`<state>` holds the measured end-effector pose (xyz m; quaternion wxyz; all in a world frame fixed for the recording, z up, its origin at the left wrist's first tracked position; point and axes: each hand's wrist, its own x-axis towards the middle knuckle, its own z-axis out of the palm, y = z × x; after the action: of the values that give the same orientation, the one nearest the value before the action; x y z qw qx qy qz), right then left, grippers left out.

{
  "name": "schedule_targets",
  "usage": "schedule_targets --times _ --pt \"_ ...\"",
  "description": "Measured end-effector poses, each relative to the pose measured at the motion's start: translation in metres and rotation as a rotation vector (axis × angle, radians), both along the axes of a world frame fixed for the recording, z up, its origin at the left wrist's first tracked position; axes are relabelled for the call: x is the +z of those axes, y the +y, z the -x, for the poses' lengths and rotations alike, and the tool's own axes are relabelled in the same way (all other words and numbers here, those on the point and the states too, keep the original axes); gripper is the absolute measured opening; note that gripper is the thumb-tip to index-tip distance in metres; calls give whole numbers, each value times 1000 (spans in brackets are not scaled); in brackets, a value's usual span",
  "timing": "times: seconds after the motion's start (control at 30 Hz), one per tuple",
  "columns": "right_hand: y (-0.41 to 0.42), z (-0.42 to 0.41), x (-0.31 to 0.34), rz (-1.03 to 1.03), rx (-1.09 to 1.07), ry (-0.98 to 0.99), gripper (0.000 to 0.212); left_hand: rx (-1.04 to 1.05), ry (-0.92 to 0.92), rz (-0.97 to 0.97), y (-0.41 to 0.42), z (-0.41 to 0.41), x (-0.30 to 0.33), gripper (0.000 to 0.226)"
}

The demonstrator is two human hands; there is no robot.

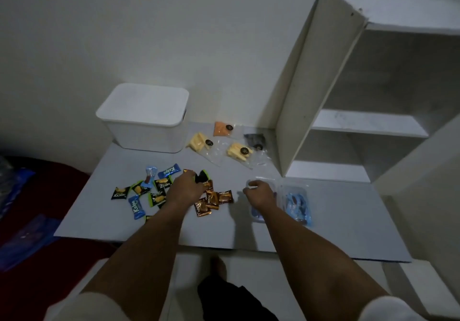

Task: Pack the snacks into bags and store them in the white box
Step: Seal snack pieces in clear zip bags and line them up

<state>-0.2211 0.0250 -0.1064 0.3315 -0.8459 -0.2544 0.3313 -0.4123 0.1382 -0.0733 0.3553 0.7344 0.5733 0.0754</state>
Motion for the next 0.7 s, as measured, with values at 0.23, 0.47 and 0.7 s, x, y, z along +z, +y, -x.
schedule_targets --times 0.23,0.47,0.7 --pt "142 -33 -53 64 -25 145 34 -51 45 55 132 -63 -53 56" --pt "237 -55 -94 148 -213 244 22 -127 152 -3 229 -121 -102 64" --pt "267 -53 -113 120 -370 291 13 -186 211 -12 259 -126 -131 61"
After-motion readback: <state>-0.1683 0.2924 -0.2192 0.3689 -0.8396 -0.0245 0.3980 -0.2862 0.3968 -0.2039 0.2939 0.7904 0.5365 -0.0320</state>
